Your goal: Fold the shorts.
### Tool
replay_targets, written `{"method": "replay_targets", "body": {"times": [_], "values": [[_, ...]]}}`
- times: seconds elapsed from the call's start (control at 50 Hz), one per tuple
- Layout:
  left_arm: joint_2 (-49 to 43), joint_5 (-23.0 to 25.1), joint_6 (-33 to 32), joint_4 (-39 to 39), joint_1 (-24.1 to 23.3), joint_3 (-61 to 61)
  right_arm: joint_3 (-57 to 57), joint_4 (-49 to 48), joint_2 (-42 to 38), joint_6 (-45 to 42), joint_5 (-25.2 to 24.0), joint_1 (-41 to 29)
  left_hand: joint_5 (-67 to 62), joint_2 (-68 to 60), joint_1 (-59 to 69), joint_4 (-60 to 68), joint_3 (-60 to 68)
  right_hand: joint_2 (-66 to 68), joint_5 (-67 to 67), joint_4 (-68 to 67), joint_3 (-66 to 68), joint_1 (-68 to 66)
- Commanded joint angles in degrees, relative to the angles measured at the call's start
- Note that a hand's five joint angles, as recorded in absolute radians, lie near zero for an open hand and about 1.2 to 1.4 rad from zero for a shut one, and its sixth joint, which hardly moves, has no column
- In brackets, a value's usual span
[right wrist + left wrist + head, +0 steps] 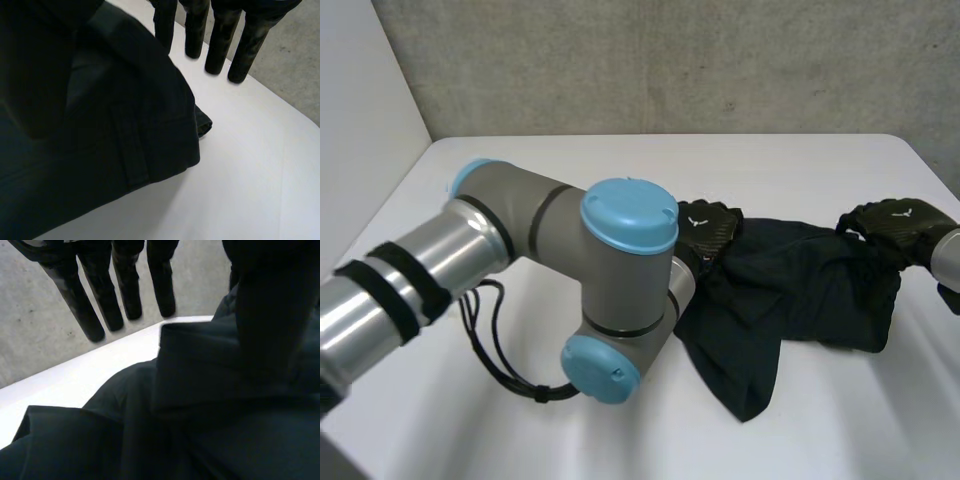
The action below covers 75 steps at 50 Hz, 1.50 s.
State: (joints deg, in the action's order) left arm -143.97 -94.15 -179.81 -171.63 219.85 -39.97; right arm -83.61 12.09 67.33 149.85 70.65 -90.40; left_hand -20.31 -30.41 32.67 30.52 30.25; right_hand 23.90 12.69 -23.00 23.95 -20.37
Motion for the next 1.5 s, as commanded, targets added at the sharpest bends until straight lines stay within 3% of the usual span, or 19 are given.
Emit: {"method": "replay_targets", "body": {"times": [0.02, 0.16, 0.28, 0.42, 0.48, 0.5, 0.52, 0.56, 0.7, 0.88, 0.96, 1.1, 1.24, 1.28, 1.32, 1.34, 1.4, 1.5], "values": [[-4.0, 0.0, -1.4, 3.2, 0.5, 6.0, 0.0, -4.5, -2.6, -0.1, 0.5, -0.5, -48.6, -48.5, 46.2, 48.4, 48.6, 56.0, 57.3, -56.9, 56.0, -59.6], [0.5, -2.1, -3.2, 10.2, 1.5, 5.3, -0.2, -4.6, 1.3, 0.2, -0.2, -2.4, -49.7, -49.6, 47.3, 49.5, 49.8, 56.1, 57.3, -57.0, 56.1, -59.6], [14.0, -5.4, -6.3, 13.7, 8.3, -4.2, -0.6, -4.7, 12.4, 0.3, -0.2, -11.1, -49.7, -49.6, 47.3, 49.5, 49.8, 56.1, 57.3, -57.0, 56.1, -59.6], [26.4, -3.1, -16.5, 9.7, 14.6, -20.2, -0.8, 0.7, 14.0, 0.9, 2.1, -23.7, -48.2, -48.1, 45.9, 48.0, 48.3, 56.1, 57.3, -57.0, 56.1, -59.6], [27.9, -1.6, -20.4, 8.2, 14.9, -25.3, 0.1, 4.8, 10.6, 2.0, 4.0, -28.1, -32.3, -32.2, 29.9, 32.1, 32.3, 56.1, 57.3, -57.0, 56.1, -59.6], [28.2, -0.8, -22.7, 7.1, 14.9, -28.0, 0.4, 5.4, 9.7, 2.5, 4.8, -28.9, -14.7, -14.6, 12.4, 14.5, 14.8, 56.1, 57.3, -57.0, 56.1, -59.6], [28.3, -0.7, -23.4, 6.5, 14.9, -29.1, 0.5, 5.6, 8.7, 2.8, 5.5, -29.9, -5.7, -5.6, 3.4, 5.5, 5.8, 56.1, 57.3, -57.0, 56.1, -59.6], [28.4, -0.9, -24.3, 5.0, 14.9, -30.9, 1.3, 5.3, 7.3, 3.7, 8.9, -31.5, 1.9, 2.0, -4.3, -2.1, -1.9, 56.1, 57.3, -57.0, 56.1, -59.6], [30.3, -3.9, -23.0, 1.3, 15.9, -35.3, 2.0, 2.8, 7.1, 4.3, 14.1, -31.9, 11.5, 11.6, -13.9, -11.7, -11.5, 56.1, 57.3, -57.0, 56.1, -59.6], [32.8, -4.2, -7.2, -0.7, 16.5, -40.4, 1.7, 2.2, 9.1, 4.5, 14.5, -31.8, 14.9, 15.0, -17.2, -15.1, -14.8, 56.1, 57.3, -57.0, 56.1, -59.6], [32.0, -4.2, -6.3, -3.1, 17.0, -41.9, 1.4, 2.3, 11.2, 4.8, 14.2, -31.8, 14.9, 15.0, -17.2, -15.1, -14.8, 56.1, 57.3, -57.0, 56.1, -59.6], [28.4, -4.1, -6.4, -4.3, 18.5, -41.7, 0.1, 2.5, 14.3, 4.8, 14.4, -31.8, 13.5, 13.6, -15.9, -13.7, -13.5, 56.1, 57.3, -57.0, 56.1, -59.6], [21.8, -4.3, -8.1, -4.0, 20.0, -38.0, -1.3, 2.3, 17.0, 4.6, 14.6, -31.6, 4.3, 4.4, -6.7, -4.5, -4.2, 56.1, 57.3, -57.0, 56.1, -59.6], [20.5, -4.2, -9.7, -3.8, 21.0, -37.2, -1.6, 2.3, 17.4, 4.4, 14.6, -31.2, -11.8, -11.7, 9.4, 11.6, 11.8, 56.1, 57.3, -57.0, 56.1, -59.6], [20.3, -3.9, -10.9, -3.9, 21.7, -36.8, -1.5, 2.3, 17.7, 4.2, 14.7, -30.8, -41.3, -41.2, 38.9, 41.1, 41.4, 56.1, 57.3, -57.0, 56.1, -59.6], [20.7, -3.9, -12.0, -4.1, 22.4, -36.6, -1.0, 2.3, 18.0, 4.0, 14.7, -30.5, -49.6, -49.5, 47.2, 49.4, 49.7, 56.1, 57.3, -57.0, 56.1, -59.6], [22.3, -3.6, -13.3, -3.6, 22.6, -35.9, 0.3, 2.2, 18.4, 3.6, 14.8, -29.9, -49.7, -49.6, 47.3, 49.5, 49.8, 56.1, 57.3, -57.0, 56.1, -59.6], [40.0, -3.3, -13.7, -3.7, 22.5, -36.0, 8.7, 2.3, 20.2, 3.3, 15.4, -29.1, -49.7, -49.6, 47.3, 49.5, 49.8, 56.1, 57.3, -57.0, 56.1, -59.6]]}}
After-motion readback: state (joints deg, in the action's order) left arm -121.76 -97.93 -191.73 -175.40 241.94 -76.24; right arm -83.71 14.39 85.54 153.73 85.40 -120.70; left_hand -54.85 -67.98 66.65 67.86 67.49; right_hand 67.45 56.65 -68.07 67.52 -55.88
